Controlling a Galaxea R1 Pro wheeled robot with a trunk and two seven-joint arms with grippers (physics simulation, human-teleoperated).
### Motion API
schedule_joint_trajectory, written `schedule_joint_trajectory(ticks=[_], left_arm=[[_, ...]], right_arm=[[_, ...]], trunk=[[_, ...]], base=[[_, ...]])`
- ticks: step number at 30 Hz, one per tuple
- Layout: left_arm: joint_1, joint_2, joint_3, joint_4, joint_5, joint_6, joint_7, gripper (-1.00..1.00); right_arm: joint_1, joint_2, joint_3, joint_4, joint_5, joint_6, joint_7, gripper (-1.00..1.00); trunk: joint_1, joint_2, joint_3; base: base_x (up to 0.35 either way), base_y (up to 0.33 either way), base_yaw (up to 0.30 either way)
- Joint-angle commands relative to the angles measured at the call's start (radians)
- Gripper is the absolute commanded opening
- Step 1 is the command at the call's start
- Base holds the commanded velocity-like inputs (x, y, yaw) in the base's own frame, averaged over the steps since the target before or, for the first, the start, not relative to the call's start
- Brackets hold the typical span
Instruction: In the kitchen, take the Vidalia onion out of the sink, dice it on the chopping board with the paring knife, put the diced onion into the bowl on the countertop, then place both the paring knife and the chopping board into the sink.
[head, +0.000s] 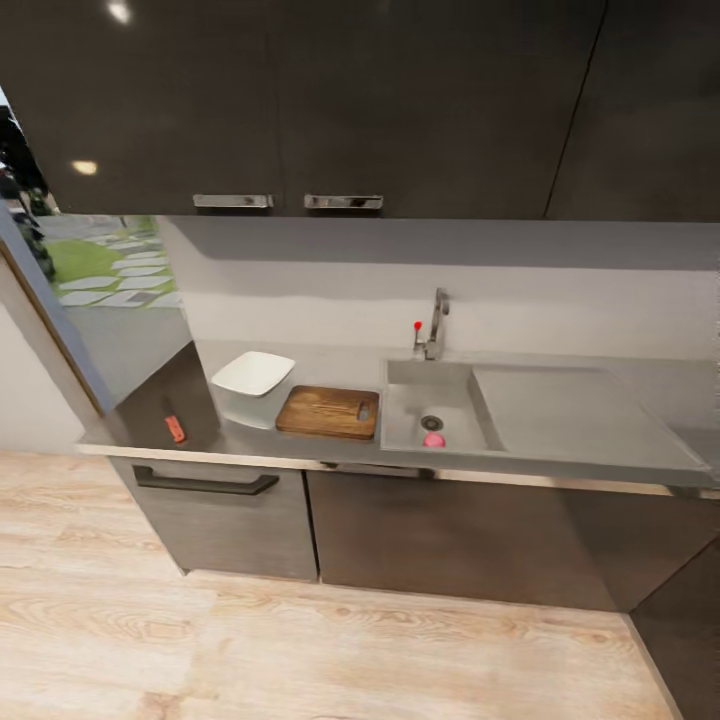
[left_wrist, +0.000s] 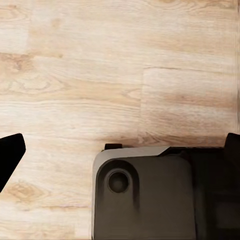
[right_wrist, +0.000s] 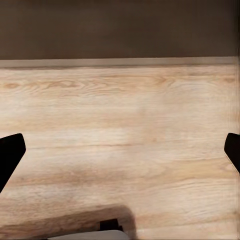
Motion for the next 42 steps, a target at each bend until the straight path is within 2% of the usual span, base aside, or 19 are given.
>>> schedule_joint_trajectory(ticks=[1,10,24,42], left_arm=[[0.000,0.000,0.001,-0.002,0.001,-0.001,-0.001,1.00],[0.000,0.002,0.001,-0.002,0.001,-0.001,-0.001,1.00],[0.000,0.003,0.001,-0.002,0.001,-0.002,-0.001,1.00],[0.000,0.003,0.001,-0.002,0.001,-0.002,-0.001,1.00]], right_arm=[[0.000,-0.001,0.008,-0.001,-0.008,-0.001,-0.006,1.00],[0.000,-0.001,0.008,-0.001,-0.008,-0.001,-0.006,1.00],[0.000,-0.001,0.008,-0.002,-0.008,-0.001,-0.006,1.00],[0.000,-0.001,0.008,-0.003,-0.008,-0.001,-0.006,1.00]], trunk=[[0.001,-0.002,-0.002],[0.001,-0.002,-0.002],[0.001,-0.002,0.007],[0.001,-0.002,0.009]], base=[[0.000,-0.320,0.000],[0.000,-0.224,-0.009],[0.000,-0.011,-0.175],[0.000,-0.026,-0.021]])
